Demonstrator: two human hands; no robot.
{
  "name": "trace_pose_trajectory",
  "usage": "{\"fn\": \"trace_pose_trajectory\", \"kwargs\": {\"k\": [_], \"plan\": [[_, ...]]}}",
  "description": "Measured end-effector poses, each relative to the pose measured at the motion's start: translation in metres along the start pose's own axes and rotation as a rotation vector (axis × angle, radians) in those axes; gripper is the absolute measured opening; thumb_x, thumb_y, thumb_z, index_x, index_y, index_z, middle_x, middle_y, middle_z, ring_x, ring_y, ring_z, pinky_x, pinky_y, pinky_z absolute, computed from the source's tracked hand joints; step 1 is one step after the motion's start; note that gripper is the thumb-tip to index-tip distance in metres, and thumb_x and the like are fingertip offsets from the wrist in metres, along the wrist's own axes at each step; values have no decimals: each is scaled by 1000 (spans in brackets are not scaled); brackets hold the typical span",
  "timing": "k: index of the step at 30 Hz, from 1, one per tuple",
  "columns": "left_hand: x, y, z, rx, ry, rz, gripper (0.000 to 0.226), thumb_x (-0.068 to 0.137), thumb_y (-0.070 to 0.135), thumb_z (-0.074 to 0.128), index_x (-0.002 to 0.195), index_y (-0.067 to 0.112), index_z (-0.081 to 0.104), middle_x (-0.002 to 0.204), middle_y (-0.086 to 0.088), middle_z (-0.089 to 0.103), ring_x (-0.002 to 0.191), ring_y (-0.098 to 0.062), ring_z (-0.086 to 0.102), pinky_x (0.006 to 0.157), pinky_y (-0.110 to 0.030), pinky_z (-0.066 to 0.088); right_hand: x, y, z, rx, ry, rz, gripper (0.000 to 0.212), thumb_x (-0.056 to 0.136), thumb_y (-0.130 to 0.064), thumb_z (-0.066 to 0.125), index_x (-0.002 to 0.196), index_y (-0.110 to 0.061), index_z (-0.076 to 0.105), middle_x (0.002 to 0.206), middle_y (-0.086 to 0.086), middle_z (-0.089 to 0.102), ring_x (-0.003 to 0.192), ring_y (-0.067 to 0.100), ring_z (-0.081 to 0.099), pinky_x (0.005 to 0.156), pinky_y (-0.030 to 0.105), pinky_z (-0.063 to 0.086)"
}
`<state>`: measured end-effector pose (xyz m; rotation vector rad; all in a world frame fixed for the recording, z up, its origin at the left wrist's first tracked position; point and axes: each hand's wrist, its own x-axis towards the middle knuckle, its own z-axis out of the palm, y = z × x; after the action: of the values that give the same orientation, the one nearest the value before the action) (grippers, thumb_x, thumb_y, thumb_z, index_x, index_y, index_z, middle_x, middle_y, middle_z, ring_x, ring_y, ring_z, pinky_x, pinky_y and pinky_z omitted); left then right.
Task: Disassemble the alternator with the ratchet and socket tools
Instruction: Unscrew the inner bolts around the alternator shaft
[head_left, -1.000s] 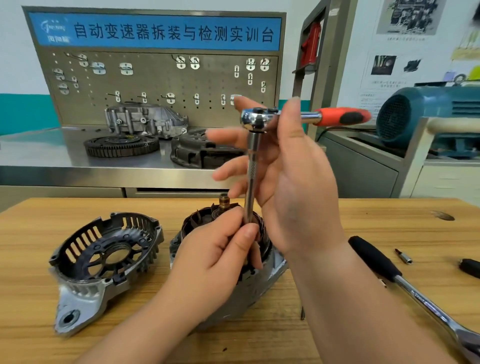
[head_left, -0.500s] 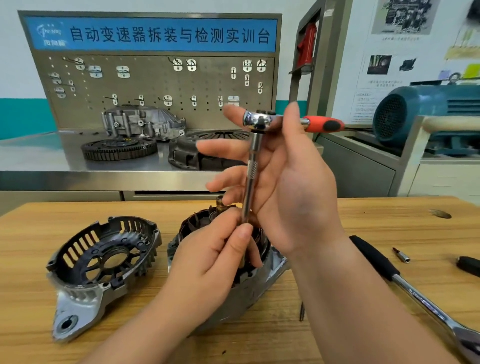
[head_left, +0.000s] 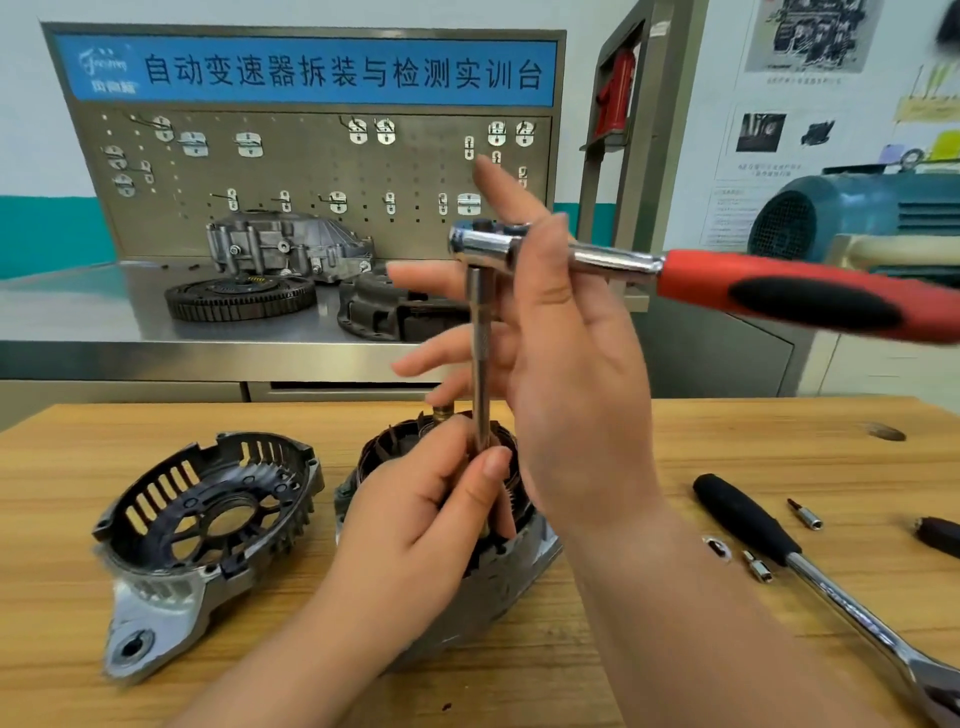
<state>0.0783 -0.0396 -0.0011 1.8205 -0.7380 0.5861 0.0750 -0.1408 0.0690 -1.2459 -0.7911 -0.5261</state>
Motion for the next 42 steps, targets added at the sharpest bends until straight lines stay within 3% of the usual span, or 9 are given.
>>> {"fn": "trace_pose_trajectory", "kwargs": {"k": [7, 15, 18, 22, 27, 32, 34, 38, 42], "plan": [[0, 2, -2, 33, -45, 7, 31, 91, 47, 37, 83, 27, 58, 69, 11, 67, 62, -15, 63, 59, -33, 48, 4, -5, -4, 409, -115, 378, 62, 93, -61, 17, 117, -24, 59, 85, 12, 73, 56, 17, 65, 47, 23, 48], [0, 3, 1, 11, 32, -18, 29, 88, 49, 40, 89, 29, 60, 76, 15, 69, 68, -23, 61, 55, -25, 47, 0, -10, 1, -217, 57, -112, 36, 96, -26, 52, 129, -14, 59, 98, 13, 70, 85, 28, 68, 72, 51, 55], [1, 3, 2, 37, 41, -10, 30, 87, 50, 40, 85, 27, 59, 72, 15, 68, 65, -21, 59, 52, -19, 44, 11, -17, -1, -253, -58, -5, 57, 86, -37, 55, 141, -28, 44, 117, -17, 61, 103, 17, 67, 87, 42, 57], [0, 2, 0, 10, -4, 5, 32, 92, 48, 36, 82, 27, 57, 67, 10, 66, 54, -20, 59, 54, -36, 47, 8, -15, 0, 61, -40, 171, 42, 88, -42, 46, 125, -26, 56, 122, 7, 67, 84, 30, 72, 73, 41, 58], [1, 4, -3, 31, -47, 10, 31, 91, 49, 34, 89, 30, 58, 71, 13, 68, 56, -19, 61, 57, -41, 48, 4, -10, -2, 296, -67, 360, 57, 75, -62, 32, 108, -23, 57, 101, 7, 75, 62, 19, 69, 54, 23, 55], [3, 5, -3, 38, 3, 7, 26, 88, 46, 40, 90, 31, 61, 80, 17, 69, 73, -14, 63, 60, -15, 47, 1, -3, 2, 179, 25, 207, 31, 88, -50, 49, 94, -25, 65, 97, 6, 74, 68, 14, 69, 54, 24, 53], [3, 6, -2, 24, 14, -7, 25, 87, 46, 41, 91, 31, 60, 82, 18, 69, 76, -16, 62, 60, -17, 47, -1, -2, 3, 121, 72, 127, 17, 90, -37, 56, 98, -30, 69, 92, -1, 73, 77, 14, 69, 56, 23, 54], [4, 6, -2, 21, 5, -6, 33, 88, 49, 41, 89, 26, 64, 72, 13, 69, 64, -21, 61, 53, -28, 46, 1, -5, 2, 59, 79, -33, 34, 90, -18, 58, 123, -28, 58, 110, -9, 68, 86, 12, 68, 63, 23, 54], [4, 4, -2, 19, 2, 1, 31, 88, 48, 41, 90, 26, 63, 78, 14, 70, 68, -22, 61, 54, -27, 46, 2, -6, 2, 116, 60, 11, 34, 93, -23, 52, 125, -31, 56, 119, -9, 67, 80, 16, 71, 60, 23, 55]]}}
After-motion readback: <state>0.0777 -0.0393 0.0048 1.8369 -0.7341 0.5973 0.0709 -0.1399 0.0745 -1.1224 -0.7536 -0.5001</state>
